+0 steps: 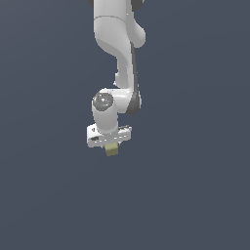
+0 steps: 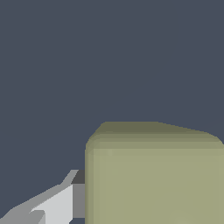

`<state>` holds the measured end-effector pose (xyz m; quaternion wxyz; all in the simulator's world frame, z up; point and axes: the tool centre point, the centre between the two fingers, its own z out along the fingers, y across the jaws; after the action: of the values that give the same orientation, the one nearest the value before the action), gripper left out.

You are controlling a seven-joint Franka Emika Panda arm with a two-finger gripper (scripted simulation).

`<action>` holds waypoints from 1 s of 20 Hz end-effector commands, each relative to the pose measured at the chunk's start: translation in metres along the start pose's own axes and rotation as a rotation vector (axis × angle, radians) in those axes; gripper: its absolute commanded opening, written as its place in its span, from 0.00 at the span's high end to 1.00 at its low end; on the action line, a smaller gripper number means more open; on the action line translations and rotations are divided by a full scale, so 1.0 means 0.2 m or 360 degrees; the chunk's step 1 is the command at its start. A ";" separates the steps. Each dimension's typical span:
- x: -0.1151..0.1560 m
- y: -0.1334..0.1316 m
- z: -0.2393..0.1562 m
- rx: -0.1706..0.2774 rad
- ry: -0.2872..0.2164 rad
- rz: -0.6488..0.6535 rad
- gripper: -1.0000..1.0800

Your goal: Pick up the object and move it to a goal position.

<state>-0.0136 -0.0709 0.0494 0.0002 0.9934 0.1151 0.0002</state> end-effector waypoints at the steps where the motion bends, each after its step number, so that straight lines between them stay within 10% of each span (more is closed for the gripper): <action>1: 0.00 0.00 0.00 0.0001 -0.0001 -0.0001 1.00; 20: 0.07 0.21 -0.20 0.0001 0.0000 -0.0001 1.00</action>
<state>0.0073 -0.1071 0.0868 0.0002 0.9934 0.1148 0.0005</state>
